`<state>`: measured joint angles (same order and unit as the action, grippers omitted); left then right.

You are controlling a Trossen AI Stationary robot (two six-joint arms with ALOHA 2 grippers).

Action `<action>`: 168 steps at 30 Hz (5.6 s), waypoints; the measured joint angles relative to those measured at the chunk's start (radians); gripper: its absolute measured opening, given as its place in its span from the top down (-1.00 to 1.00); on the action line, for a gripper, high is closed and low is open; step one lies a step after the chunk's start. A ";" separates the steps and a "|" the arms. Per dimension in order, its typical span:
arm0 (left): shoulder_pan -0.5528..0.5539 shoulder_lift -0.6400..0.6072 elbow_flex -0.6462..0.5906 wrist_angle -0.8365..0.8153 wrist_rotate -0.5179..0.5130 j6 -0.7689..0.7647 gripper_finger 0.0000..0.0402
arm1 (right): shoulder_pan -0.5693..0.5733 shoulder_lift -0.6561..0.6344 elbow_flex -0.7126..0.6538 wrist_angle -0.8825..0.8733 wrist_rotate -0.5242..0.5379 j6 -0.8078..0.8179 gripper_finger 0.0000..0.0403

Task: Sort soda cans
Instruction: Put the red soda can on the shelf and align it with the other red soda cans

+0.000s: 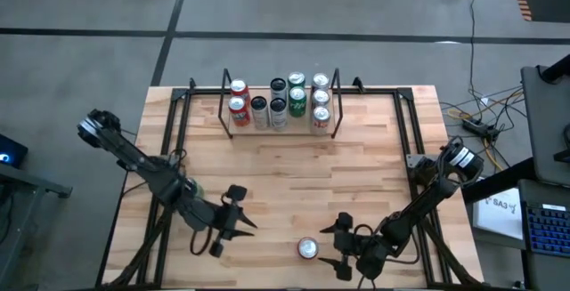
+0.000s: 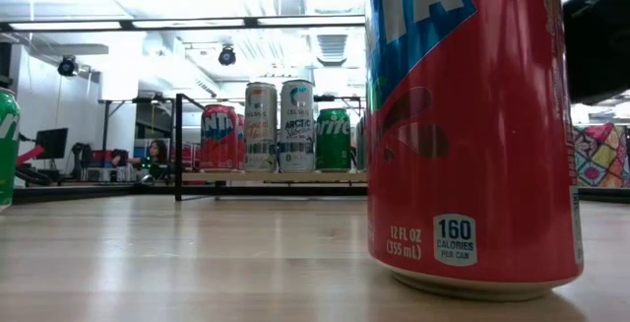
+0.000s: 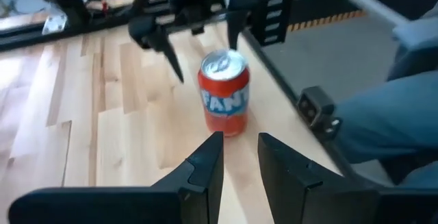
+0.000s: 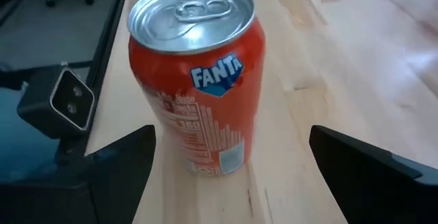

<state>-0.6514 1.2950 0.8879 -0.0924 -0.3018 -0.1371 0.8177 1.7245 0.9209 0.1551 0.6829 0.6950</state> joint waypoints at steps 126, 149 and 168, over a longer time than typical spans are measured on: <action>0.248 0.190 -0.309 0.995 -0.184 0.232 -0.48 | -0.669 -0.084 0.382 -0.291 -0.734 -1.006 -0.35; 0.251 0.146 -0.380 0.911 -0.454 0.074 -0.36 | -0.686 -0.091 0.387 -0.426 -0.531 -0.814 -0.76; 0.344 -0.167 -0.437 0.647 -0.938 -0.021 -0.36 | -0.738 -0.086 0.384 -0.582 -0.488 -0.654 -0.65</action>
<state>-0.3072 1.1281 0.4507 0.5542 -1.2397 -0.1583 0.0798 1.6382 1.3045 -0.4273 0.1951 0.0414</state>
